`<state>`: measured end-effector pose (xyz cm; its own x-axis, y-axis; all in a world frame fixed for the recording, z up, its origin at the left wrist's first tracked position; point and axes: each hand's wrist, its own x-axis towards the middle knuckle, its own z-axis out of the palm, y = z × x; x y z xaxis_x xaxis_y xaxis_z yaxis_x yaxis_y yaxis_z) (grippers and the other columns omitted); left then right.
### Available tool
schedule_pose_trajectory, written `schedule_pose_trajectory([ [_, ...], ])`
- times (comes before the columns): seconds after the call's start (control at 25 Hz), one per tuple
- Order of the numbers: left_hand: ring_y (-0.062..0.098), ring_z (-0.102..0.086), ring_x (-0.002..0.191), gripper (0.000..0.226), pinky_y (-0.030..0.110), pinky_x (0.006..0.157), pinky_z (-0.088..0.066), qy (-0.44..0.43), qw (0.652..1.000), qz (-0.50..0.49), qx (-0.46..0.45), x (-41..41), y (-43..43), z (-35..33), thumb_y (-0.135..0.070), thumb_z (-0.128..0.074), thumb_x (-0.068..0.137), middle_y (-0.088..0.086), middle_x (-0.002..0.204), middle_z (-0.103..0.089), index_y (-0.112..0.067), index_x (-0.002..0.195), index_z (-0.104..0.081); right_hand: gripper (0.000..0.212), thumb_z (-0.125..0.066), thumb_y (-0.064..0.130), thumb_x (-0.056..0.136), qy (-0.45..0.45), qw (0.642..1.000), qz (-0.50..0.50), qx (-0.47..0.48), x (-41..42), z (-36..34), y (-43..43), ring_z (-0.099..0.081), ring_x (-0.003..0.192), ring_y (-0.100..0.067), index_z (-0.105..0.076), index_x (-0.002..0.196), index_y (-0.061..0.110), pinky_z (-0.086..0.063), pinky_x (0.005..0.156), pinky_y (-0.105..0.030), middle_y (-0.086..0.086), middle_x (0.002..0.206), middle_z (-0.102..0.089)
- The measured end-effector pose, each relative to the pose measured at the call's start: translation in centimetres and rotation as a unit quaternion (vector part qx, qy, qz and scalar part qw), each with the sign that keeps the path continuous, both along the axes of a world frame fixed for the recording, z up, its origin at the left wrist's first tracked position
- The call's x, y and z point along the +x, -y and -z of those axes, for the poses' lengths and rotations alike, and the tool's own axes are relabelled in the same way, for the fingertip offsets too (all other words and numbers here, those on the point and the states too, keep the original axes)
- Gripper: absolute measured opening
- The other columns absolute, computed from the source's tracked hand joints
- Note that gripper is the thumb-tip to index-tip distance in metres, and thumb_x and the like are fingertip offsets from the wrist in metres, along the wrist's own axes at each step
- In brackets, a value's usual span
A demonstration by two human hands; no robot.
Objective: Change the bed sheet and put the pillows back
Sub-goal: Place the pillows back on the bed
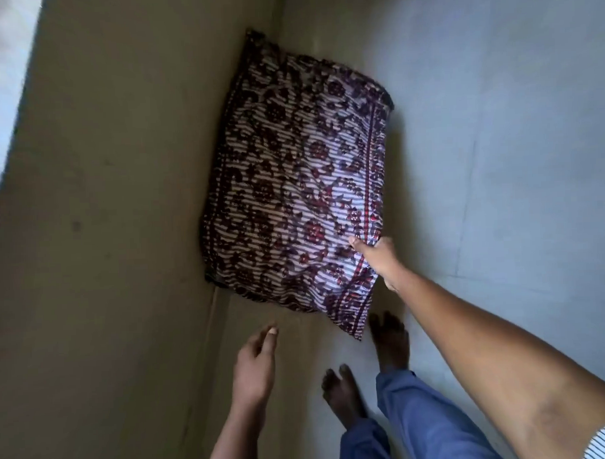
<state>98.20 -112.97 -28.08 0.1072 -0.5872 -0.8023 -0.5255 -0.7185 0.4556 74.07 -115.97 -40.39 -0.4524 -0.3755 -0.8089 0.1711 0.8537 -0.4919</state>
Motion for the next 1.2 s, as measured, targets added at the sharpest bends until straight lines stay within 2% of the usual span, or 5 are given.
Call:
schedule_pose_trajectory([
  [0.2,0.009,-0.057,0.109,0.021,0.030,0.099,-0.043,-0.028,0.993,0.076,-0.080,-1.6,2.4,-11.0,-0.025,-0.050,0.095,-0.008,0.116,-0.065,-0.036,0.108,-0.064,0.036,-0.067,0.032,0.084,-0.098,0.978,-0.184,-0.027,-0.6,-16.8,1.9,-0.055,0.081,-0.023,-0.052,0.071,0.002,-0.037,0.065,-0.031,-0.011,0.080,-0.059],
  [0.6,-0.023,-0.054,0.089,0.035,-0.001,0.077,-0.039,-0.125,0.926,0.284,-0.217,-5.1,-0.1,-29.6,-0.013,-0.054,0.093,0.003,0.115,-0.064,-0.016,0.128,-0.052,0.024,-0.053,0.035,0.091,-0.368,0.729,-0.571,-0.083,-5.0,-42.1,-8.9,-0.058,0.081,-0.017,-0.054,0.083,0.013,-0.043,0.093,-0.031,-0.002,0.081,-0.057],
  [0.88,0.019,-0.028,0.139,0.120,0.041,0.115,-0.024,-0.106,0.719,0.626,-0.282,-10.5,-5.4,-30.2,-0.083,-0.052,0.054,0.006,0.150,-0.032,-0.012,0.146,-0.024,0.035,-0.089,0.018,0.043,-0.466,0.648,-0.572,-0.190,-6.8,-50.4,-23.2,-0.062,0.057,-0.017,-0.065,0.069,0.020,-0.050,0.056,-0.022,0.004,0.060,-0.060],
  [1.0,0.020,-0.030,0.138,0.111,0.043,0.114,-0.019,-0.083,0.644,0.717,-0.253,-12.9,-10.6,-31.5,-0.077,-0.055,0.055,0.004,0.148,-0.035,-0.017,0.144,-0.028,0.035,-0.074,0.015,0.048,-0.497,0.645,-0.534,-0.227,-7.4,-53.5,-28.5,-0.060,0.066,-0.019,-0.070,0.082,0.020,-0.045,0.063,-0.023,0.004,0.068,-0.062],
  [1.2,0.037,-0.058,0.105,0.041,0.039,0.079,-0.043,-0.003,0.666,0.691,-0.282,-14.0,-16.8,-34.1,-0.044,-0.055,0.088,0.020,0.108,-0.066,-0.008,0.105,-0.063,0.047,-0.059,0.002,0.042,-0.554,0.657,-0.454,-0.236,-7.6,-55.0,-32.7,-0.048,0.073,-0.011,-0.075,0.082,0.021,-0.037,0.065,-0.023,0.003,0.067,-0.061],
])
